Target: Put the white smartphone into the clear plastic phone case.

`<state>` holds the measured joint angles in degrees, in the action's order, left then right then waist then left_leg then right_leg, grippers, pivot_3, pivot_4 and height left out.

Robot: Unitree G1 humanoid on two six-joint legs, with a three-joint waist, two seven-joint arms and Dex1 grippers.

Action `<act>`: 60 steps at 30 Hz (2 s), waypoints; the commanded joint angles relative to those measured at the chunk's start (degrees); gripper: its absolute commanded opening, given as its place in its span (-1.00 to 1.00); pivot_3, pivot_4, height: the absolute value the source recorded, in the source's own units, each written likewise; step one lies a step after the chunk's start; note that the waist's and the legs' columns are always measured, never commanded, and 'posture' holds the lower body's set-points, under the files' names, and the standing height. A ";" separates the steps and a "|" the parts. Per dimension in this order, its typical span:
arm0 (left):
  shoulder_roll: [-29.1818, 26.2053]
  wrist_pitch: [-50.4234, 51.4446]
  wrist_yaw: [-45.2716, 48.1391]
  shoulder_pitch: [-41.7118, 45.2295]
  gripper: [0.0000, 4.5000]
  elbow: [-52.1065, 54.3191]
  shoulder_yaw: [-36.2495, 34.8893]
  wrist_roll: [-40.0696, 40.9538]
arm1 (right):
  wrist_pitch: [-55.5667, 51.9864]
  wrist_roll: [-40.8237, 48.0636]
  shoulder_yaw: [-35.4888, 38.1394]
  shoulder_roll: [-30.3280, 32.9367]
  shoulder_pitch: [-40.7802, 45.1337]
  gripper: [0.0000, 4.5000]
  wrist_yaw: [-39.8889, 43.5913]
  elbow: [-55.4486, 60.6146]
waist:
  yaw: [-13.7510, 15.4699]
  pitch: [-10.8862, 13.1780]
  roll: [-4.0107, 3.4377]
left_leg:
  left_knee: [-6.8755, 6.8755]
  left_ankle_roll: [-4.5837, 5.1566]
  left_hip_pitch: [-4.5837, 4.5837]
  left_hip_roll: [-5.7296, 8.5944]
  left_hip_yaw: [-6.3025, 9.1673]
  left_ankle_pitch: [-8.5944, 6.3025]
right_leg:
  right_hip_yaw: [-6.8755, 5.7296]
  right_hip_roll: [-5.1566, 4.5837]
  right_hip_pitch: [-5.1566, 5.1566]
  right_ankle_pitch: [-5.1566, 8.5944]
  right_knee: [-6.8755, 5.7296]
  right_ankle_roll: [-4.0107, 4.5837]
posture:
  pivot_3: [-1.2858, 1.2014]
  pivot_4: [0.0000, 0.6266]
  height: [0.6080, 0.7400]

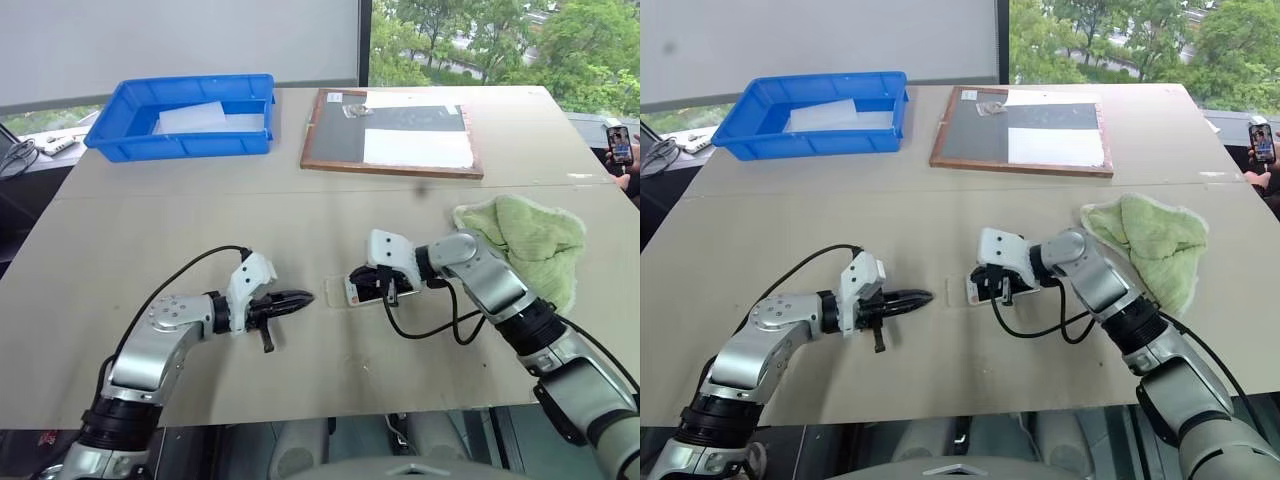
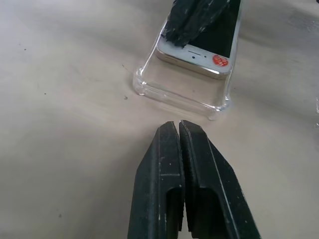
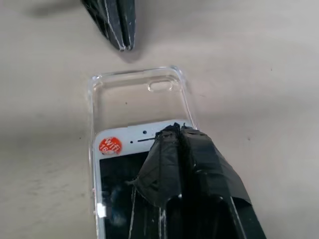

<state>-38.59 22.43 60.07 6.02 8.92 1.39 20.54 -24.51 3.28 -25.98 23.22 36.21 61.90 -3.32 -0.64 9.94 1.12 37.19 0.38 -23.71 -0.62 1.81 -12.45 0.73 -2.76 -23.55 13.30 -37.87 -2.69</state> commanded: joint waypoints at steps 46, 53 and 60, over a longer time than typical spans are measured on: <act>8.48 -10.10 2.81 11.73 -0.96 -15.37 11.57 -7.12 | -8.55 -2.73 4.35 13.25 -9.96 -1.00 -8.92 19.83 | 0.79 0.13 -0.09 | 0.13 0.02 -0.04 0.05 -0.32 0.01 | -0.02 0.01 0.02 0.06 0.01 0.04 | 0.03 -0.52 1.00; 13.24 -11.25 3.67 16.46 -0.96 -18.42 14.89 -9.45 | -9.58 -1.99 10.15 15.46 -13.17 -1.00 -9.17 20.23 | 1.95 0.05 -0.16 | 0.20 0.02 0.02 0.06 -0.31 0.01 | -0.03 0.00 0.11 0.14 0.00 -0.10 | 0.03 -0.52 1.00; 19.64 -12.06 3.82 21.01 -0.96 -22.39 16.98 -11.85 | -7.99 -1.71 16.18 22.12 -17.35 -1.00 -7.88 19.26 | 2.55 0.06 -0.15 | 0.26 0.05 -0.10 0.23 -0.23 0.02 | -0.01 -0.07 0.19 0.05 0.13 0.03 | 0.03 -0.52 1.00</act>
<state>-21.47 10.89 63.91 26.23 -12.52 15.26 9.15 -34.45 0.32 -11.32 44.44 18.98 53.05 13.77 1.90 10.00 0.98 37.42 0.43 -23.82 -0.39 1.61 -12.43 0.69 -2.81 -23.36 13.32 -37.73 -2.73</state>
